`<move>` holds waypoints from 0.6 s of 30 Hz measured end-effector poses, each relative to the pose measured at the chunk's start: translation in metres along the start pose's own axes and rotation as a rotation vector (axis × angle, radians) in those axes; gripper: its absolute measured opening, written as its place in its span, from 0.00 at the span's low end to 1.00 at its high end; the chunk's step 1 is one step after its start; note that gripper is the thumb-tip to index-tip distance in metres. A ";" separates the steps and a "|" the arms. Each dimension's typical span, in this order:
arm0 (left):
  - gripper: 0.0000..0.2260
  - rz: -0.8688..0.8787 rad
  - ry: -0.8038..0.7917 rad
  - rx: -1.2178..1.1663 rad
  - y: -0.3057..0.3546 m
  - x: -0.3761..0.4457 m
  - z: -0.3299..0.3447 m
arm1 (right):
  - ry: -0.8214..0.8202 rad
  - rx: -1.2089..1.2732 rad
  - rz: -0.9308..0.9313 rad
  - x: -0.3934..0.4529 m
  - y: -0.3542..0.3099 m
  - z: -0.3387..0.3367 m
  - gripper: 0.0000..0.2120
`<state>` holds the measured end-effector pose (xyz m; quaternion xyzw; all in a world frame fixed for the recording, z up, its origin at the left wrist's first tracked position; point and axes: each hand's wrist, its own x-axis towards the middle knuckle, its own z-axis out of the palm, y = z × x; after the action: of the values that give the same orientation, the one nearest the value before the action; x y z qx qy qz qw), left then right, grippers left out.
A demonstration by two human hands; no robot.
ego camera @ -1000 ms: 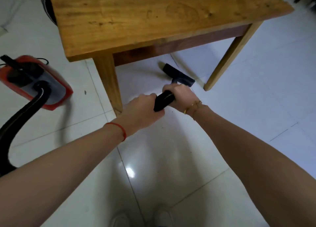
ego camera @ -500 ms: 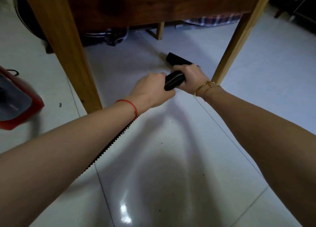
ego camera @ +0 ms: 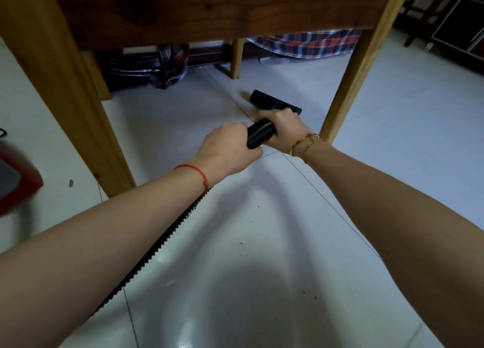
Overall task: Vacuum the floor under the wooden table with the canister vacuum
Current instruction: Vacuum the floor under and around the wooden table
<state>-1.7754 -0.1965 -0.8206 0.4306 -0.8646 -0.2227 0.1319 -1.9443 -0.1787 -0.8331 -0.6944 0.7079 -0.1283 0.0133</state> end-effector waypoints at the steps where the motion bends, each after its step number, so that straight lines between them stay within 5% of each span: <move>1: 0.09 0.004 -0.002 0.002 0.000 -0.003 -0.002 | 0.005 0.003 -0.003 -0.002 -0.002 -0.001 0.10; 10: 0.09 0.023 0.013 0.076 -0.003 -0.076 -0.034 | 0.135 0.013 -0.183 -0.044 -0.052 -0.008 0.16; 18: 0.09 -0.006 0.024 0.140 -0.019 -0.154 -0.068 | 0.213 -0.012 -0.334 -0.081 -0.117 -0.010 0.07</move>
<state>-1.6423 -0.1009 -0.7771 0.4442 -0.8751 -0.1568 0.1111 -1.8283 -0.0973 -0.8132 -0.7847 0.5811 -0.1973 -0.0873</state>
